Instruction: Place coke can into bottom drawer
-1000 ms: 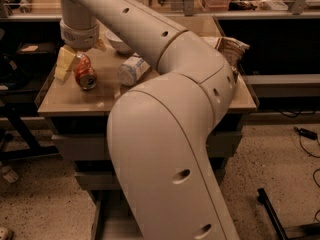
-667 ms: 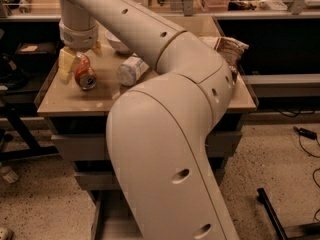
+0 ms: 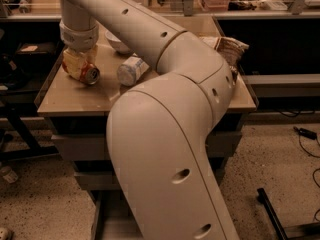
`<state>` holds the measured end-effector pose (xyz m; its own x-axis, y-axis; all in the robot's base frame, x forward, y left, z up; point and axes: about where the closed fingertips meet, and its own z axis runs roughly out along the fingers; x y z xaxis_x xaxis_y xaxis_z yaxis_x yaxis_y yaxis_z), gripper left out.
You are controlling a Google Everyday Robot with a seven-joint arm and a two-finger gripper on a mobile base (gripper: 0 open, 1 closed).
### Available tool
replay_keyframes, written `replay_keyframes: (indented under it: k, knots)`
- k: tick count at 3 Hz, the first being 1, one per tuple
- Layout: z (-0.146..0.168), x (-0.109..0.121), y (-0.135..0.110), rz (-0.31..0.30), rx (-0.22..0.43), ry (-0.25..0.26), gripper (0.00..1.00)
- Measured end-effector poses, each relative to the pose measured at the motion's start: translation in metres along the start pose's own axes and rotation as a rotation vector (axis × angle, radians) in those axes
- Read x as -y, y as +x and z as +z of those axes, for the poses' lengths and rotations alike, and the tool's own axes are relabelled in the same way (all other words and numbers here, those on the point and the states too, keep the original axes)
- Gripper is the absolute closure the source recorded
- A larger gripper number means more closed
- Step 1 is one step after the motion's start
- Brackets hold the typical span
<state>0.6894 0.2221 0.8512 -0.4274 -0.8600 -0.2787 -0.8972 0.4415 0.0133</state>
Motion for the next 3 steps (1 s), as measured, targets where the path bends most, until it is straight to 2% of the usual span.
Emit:
replay_keyframes:
  k: [1,2,3]
  knots:
    - [0.000,0.000,0.000,0.000,0.000,0.000,0.88]
    - [-0.013,-0.015,-0.001,-0.088,-0.013,0.052,1.00]
    - [-0.051,-0.037,0.015,-0.121,0.035,0.124,1.00]
